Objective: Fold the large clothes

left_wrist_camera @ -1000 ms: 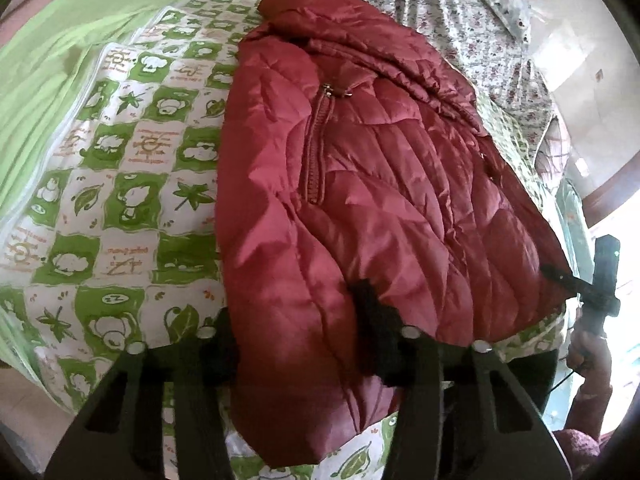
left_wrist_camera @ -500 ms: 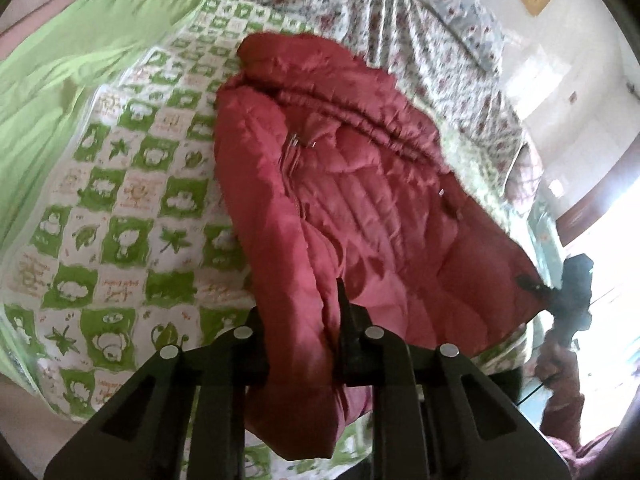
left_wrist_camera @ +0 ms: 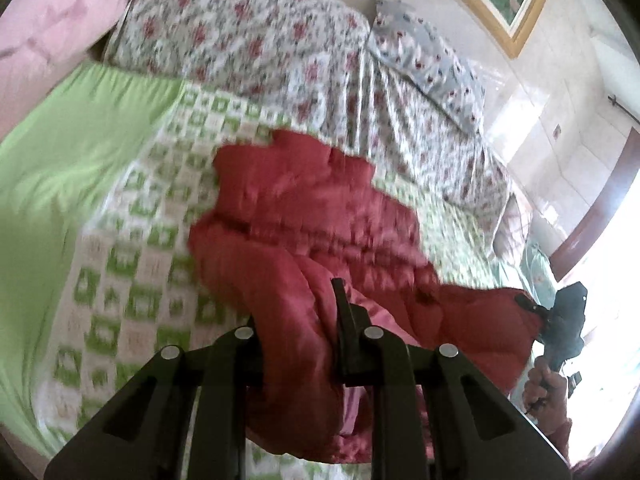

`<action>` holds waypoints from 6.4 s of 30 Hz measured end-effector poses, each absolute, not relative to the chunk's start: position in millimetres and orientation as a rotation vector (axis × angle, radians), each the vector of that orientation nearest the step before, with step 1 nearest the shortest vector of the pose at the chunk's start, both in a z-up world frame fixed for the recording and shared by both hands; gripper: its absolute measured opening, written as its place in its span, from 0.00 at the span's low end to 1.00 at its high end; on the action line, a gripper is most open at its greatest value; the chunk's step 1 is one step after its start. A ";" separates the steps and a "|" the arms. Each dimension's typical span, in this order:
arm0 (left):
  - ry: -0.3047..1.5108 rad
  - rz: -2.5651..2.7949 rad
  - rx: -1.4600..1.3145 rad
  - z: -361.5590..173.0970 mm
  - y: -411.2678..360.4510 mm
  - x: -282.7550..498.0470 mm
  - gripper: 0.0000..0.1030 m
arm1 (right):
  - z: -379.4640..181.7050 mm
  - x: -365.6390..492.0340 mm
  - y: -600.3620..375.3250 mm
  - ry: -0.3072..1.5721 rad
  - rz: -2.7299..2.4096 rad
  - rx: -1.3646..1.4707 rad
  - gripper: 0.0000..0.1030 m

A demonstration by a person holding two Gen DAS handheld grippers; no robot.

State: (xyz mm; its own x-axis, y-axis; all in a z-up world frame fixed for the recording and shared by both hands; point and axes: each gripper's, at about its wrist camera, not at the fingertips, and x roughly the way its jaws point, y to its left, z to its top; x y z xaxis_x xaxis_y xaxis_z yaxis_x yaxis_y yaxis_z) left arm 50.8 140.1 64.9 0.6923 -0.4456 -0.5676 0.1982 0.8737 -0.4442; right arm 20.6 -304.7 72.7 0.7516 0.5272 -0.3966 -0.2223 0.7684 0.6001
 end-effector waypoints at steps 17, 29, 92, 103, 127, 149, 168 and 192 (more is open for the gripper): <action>0.704 -0.272 -0.399 88.6 127.0 207.8 0.17 | 104.2 176.4 -318.0 0.514 0.315 0.572 0.23; 0.834 -0.145 -0.431 33.7 125.1 324.9 0.17 | 53.8 283.2 -340.3 0.575 0.164 0.696 0.24; 0.825 -0.126 0.014 -22.9 1.4 316.7 0.44 | 52.5 293.1 -294.9 0.531 0.127 0.443 0.68; 0.869 -0.162 -0.010 -15.7 10.4 319.9 0.44 | 13.6 352.2 -223.3 0.760 0.052 0.042 0.67; 0.915 -0.023 -0.098 -50.1 55.0 374.9 0.45 | -20.2 387.3 -270.3 0.785 0.046 0.258 0.73; 0.851 -0.093 -0.285 0.5 111.4 257.4 0.63 | 15.9 274.4 -269.2 0.650 0.120 0.336 0.74; 0.934 -0.145 -0.398 -28.0 149.8 259.3 0.73 | -32.4 234.8 -362.3 0.627 0.076 0.634 0.86; 1.002 -0.358 -0.562 -66.9 145.4 342.2 0.99 | -67.5 311.7 -341.2 0.777 0.348 0.750 0.91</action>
State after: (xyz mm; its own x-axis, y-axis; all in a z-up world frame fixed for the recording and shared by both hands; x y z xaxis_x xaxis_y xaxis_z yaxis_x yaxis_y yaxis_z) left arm 342.2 145.4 -66.9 0.4990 -0.5268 -0.6882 0.0279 0.8034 -0.5947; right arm 311.7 -341.2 -67.5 0.6745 0.5396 -0.5038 -0.0162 0.6931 0.7207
